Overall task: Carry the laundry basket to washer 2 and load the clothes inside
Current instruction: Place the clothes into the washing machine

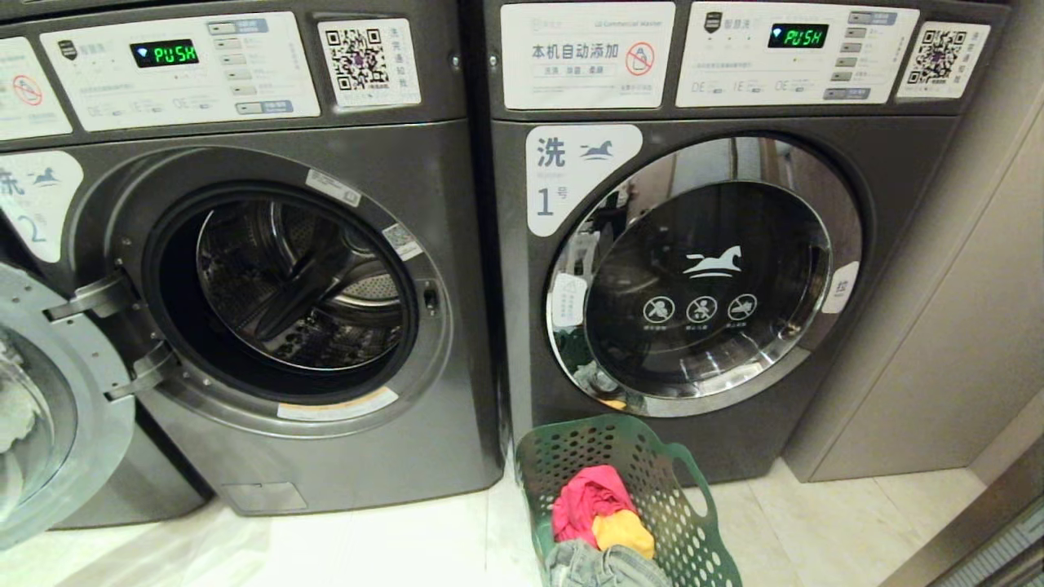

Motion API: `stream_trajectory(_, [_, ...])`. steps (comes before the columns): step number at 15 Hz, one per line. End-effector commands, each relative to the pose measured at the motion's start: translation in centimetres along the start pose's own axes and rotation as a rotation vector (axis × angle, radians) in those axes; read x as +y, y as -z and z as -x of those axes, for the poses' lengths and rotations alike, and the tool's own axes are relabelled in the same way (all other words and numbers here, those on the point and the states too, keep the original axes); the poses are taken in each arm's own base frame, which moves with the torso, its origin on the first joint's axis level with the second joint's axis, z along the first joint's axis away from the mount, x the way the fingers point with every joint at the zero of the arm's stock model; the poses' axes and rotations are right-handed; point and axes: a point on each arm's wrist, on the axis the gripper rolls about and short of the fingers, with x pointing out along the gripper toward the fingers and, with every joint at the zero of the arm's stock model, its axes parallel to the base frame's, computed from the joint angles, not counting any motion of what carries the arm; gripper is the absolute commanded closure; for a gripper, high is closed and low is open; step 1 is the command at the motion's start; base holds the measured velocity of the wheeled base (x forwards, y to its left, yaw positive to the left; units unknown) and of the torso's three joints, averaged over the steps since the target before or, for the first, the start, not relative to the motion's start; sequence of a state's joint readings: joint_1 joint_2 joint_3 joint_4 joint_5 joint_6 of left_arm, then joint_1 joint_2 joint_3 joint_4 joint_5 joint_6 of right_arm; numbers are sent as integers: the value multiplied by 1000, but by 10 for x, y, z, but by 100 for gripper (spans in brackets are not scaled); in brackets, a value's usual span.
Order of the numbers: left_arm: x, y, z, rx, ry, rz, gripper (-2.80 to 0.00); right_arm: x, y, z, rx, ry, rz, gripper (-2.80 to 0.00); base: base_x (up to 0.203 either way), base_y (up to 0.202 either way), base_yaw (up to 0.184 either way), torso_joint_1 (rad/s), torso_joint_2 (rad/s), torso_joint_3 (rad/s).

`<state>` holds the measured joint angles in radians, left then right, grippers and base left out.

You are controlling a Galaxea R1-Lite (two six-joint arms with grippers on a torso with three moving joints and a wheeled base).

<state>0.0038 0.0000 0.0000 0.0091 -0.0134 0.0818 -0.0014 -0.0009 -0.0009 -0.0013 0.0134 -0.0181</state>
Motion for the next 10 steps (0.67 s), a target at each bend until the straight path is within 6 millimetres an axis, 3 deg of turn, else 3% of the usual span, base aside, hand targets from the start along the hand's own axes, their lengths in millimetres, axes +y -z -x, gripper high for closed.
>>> stream_trajectory(1, [0, 0, 0, 2, 0, 4, 0, 0, 0, 0, 0, 0, -1, 0, 0, 198, -2, 2, 2, 6])
stream_trajectory(10, [0, 0, 0, 2, -3, 8, 0, 0, 0, 0, 1, 0, -7, 0, 0, 196, -1, 2, 2, 4])
